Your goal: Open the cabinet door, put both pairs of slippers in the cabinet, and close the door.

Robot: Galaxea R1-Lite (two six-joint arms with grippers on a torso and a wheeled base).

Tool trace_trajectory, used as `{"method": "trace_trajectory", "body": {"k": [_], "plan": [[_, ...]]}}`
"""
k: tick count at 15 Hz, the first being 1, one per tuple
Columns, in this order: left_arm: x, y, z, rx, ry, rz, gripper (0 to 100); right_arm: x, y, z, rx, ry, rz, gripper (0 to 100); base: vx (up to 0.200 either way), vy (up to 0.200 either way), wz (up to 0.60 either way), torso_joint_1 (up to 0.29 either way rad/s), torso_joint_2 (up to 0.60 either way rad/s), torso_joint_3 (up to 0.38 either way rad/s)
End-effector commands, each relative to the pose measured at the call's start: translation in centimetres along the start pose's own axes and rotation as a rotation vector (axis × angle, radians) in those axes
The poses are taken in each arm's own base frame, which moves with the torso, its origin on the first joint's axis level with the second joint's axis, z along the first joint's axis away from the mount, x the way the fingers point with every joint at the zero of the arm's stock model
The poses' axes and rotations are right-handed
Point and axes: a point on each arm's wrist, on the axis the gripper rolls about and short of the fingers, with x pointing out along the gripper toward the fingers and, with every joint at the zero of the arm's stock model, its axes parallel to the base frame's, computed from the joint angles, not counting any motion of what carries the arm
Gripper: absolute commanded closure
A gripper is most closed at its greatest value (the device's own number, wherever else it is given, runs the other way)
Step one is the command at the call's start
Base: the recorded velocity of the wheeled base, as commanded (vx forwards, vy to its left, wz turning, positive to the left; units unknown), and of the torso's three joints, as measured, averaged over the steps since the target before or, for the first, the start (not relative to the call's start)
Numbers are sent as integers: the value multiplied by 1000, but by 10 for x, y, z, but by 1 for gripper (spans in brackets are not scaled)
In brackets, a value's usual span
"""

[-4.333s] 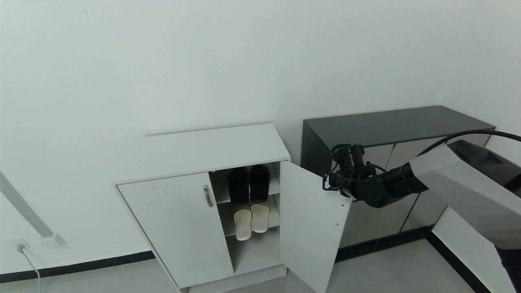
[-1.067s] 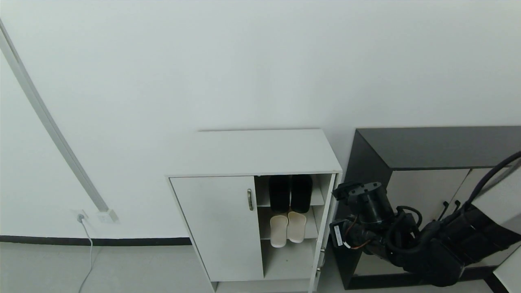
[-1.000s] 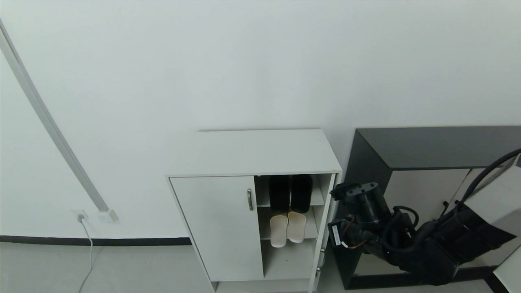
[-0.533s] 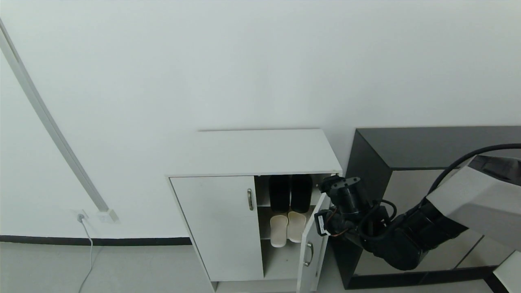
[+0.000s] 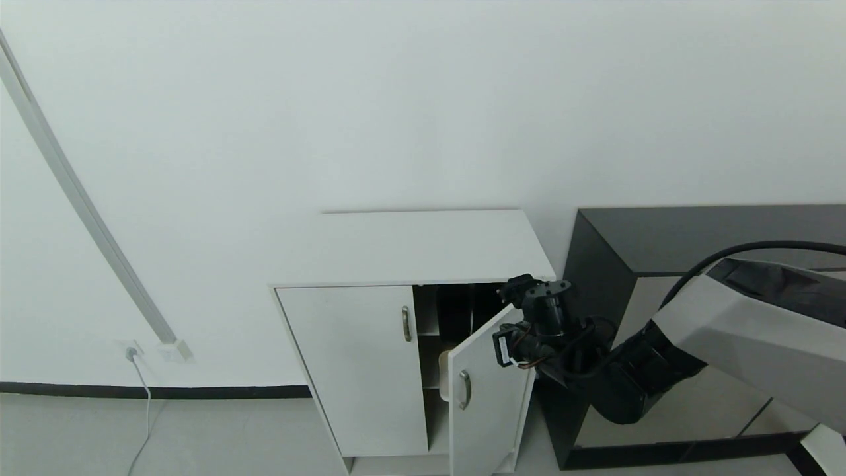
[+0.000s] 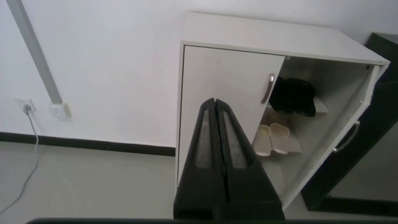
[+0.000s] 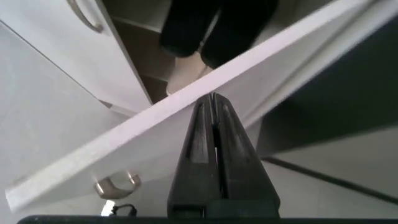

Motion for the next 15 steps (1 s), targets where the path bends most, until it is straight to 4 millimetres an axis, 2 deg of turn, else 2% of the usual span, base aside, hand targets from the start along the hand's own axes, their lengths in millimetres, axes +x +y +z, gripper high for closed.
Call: {"method": "trace_trajectory", "body": {"k": [1, 7, 15], "plan": [[0, 0, 0, 0, 0, 3, 100, 18, -3, -4, 8, 0, 3, 100, 0, 0, 0, 0, 0, 0], [0, 0, 0, 0, -1, 3, 100, 48, -13, 0, 31, -42, -20, 100, 0, 0, 0, 0, 0, 0], [0, 0, 0, 0, 0, 3, 100, 59, -21, 0, 41, -53, -39, 100, 0, 0, 0, 0, 0, 0]]}}
